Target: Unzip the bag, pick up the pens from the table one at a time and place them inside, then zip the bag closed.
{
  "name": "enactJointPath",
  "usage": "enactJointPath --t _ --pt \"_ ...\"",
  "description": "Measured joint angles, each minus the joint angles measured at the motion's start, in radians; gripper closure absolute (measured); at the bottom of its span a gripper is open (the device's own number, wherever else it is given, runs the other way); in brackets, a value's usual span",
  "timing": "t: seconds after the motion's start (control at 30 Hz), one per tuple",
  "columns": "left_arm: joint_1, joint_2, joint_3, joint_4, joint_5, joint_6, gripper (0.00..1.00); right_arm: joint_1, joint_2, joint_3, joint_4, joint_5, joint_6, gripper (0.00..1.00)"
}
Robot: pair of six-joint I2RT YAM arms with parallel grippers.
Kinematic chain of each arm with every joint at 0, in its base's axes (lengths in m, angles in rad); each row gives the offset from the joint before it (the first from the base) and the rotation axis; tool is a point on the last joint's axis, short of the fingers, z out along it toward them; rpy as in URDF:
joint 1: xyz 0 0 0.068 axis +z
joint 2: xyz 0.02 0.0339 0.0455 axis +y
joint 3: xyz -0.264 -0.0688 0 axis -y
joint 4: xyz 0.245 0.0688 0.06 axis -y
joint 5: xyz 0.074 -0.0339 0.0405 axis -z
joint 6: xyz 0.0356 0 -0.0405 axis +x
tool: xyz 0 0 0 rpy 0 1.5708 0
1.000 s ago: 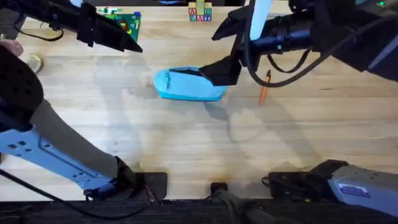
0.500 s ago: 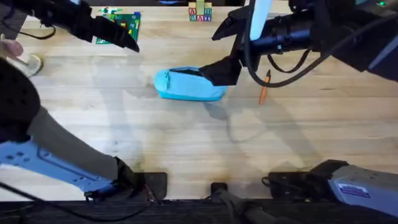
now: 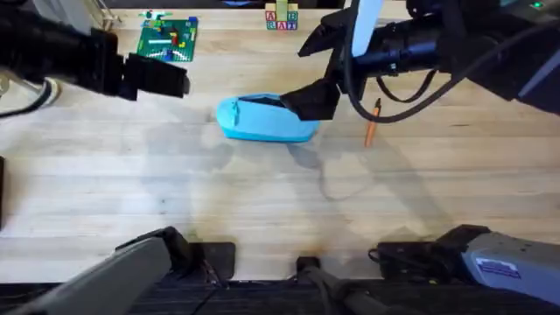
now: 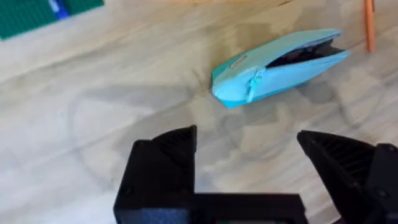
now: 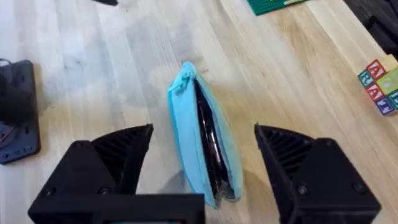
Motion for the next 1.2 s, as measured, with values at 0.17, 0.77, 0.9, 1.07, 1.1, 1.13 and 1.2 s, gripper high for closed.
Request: enactJointPath --t 0.17,0.77,0.9,1.07,1.1,1.13,1.2 --pt "0.0 -0.12 -0.05 -0.015 -0.047 -0.089 0.001 -0.031 0.0 0.0 -0.022 0.0 0.0 0.004" --pt "0.0 -0.232 -0.05 -0.051 -0.059 -0.195 0.003 -0.203 -0.019 0.0 -0.207 0.0 -0.157 0.973" --pt "0.0 -0.232 -0.05 -0.05 -0.059 -0.201 0.004 -0.204 -0.019 0.0 -0.325 0.0 -0.382 0.973" --pt "0.0 -0.231 -0.05 -0.05 -0.059 -0.201 0.004 -0.204 -0.019 0.0 -0.353 0.0 -0.516 0.973" --pt "0.0 -0.232 -0.05 -0.051 -0.059 -0.201 0.004 -0.204 -0.019 0.0 -0.353 0.0 -0.534 0.973" --pt "0.0 -0.231 -0.05 -0.05 -0.059 -0.201 0.004 -0.204 -0.019 0.0 -0.353 -0.001 -0.554 0.973" --pt "0.0 -0.232 -0.05 -0.051 -0.059 -0.201 0.004 -0.204 -0.014 0.0 -0.352 -0.009 -0.586 0.972"
